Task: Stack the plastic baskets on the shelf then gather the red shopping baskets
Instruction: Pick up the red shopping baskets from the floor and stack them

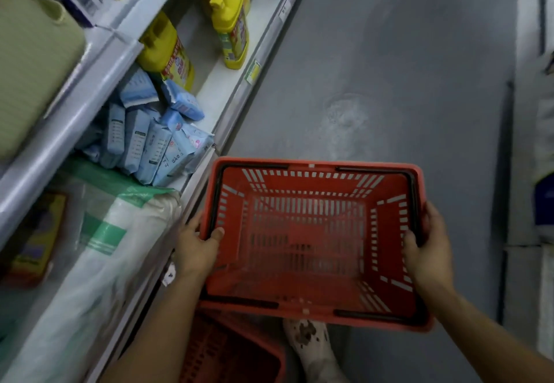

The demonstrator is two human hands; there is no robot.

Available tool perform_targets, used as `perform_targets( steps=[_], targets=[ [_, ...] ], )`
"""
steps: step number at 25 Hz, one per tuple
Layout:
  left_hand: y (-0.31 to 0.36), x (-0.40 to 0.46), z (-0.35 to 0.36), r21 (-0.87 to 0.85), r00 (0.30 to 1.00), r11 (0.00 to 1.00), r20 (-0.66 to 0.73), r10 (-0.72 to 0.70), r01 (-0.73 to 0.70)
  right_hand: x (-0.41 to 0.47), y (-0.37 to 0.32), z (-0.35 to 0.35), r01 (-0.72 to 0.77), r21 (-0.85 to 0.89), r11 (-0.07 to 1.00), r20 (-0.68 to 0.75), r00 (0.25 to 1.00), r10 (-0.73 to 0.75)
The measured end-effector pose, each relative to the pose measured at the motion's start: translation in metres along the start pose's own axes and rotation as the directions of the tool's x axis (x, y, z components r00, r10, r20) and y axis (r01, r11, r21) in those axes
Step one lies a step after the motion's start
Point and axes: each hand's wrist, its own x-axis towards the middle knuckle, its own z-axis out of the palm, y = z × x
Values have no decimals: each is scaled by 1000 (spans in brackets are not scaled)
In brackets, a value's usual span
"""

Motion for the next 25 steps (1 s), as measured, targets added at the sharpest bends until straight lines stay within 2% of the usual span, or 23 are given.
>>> perform_targets(
  steps=[2,5,12,17,20,25],
  targets=[
    [31,-64,-20,-73,998,997,-57,23,-27,-18,-13,-32,57,-13,998,18,998,-56],
    [37,-144,-57,-140,987,990,-160,11,-33,-50,-37,-75,77,-5,997,66,995,-76],
    [-26,-288,-134,-247,960,968,-280,-20,-52,-131,-91,-122,153,12,988,202,967,-153],
    [-112,-353,-180,-372,906,927,-377,-191,41,-195,-122,-90,227,9,974,402,891,-211],
    [-157,-383,-199,-454,848,885,-425,-318,104,-228,-136,-50,289,11,957,510,822,-254],
    [-234,-412,-211,-537,750,831,-489,-446,144,-266,-145,24,420,30,907,633,694,-343]
  ],
)
